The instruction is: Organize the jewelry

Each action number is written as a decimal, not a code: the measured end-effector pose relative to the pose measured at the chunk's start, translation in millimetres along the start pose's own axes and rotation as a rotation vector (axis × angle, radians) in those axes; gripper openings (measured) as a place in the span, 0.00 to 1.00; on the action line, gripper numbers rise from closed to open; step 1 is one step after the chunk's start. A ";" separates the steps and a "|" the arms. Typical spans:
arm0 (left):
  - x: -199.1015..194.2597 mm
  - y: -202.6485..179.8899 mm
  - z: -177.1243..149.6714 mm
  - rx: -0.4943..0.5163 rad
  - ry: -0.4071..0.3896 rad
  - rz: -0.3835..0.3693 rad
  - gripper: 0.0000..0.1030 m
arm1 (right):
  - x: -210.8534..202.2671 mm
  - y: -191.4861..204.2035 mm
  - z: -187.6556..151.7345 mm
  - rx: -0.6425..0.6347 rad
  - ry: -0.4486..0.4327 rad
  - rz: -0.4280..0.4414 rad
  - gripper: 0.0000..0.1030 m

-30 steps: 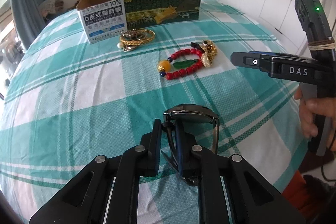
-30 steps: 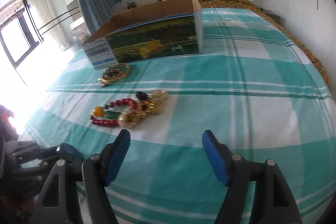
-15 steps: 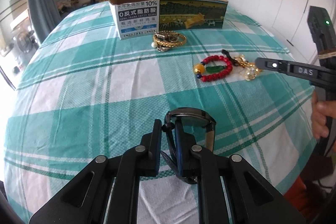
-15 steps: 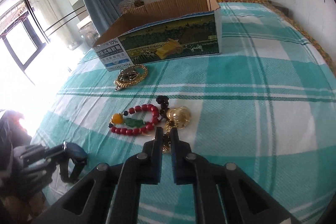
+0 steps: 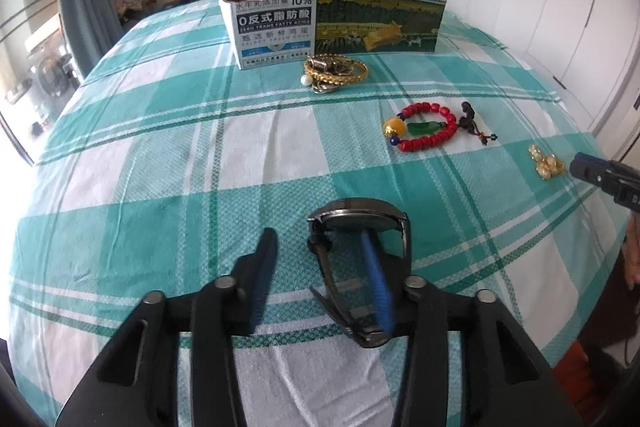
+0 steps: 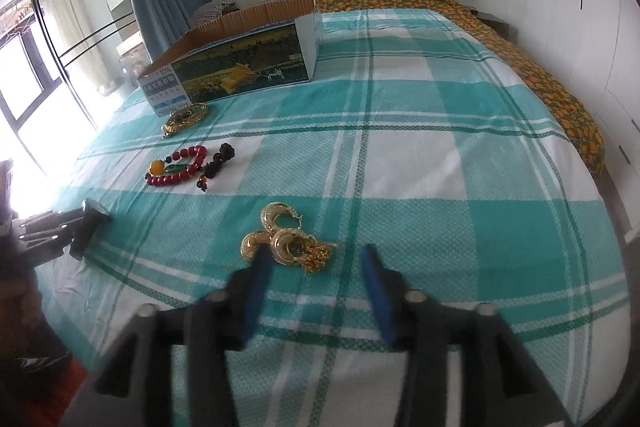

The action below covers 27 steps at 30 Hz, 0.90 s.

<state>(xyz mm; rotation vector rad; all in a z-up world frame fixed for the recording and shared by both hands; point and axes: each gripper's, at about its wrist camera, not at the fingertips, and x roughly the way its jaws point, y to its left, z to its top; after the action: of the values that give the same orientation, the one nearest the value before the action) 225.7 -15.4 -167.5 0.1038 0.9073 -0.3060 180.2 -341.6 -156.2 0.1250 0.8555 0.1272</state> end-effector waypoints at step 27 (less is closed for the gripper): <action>11.0 -20.7 -4.3 0.068 0.028 -0.007 0.27 | 17.9 17.9 -2.4 -0.121 0.016 -0.058 0.62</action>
<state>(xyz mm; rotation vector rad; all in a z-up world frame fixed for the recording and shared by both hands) 222.5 -36.5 -178.0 0.1679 0.9250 -0.3422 188.9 -321.0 -168.2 -0.0146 0.8640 0.1252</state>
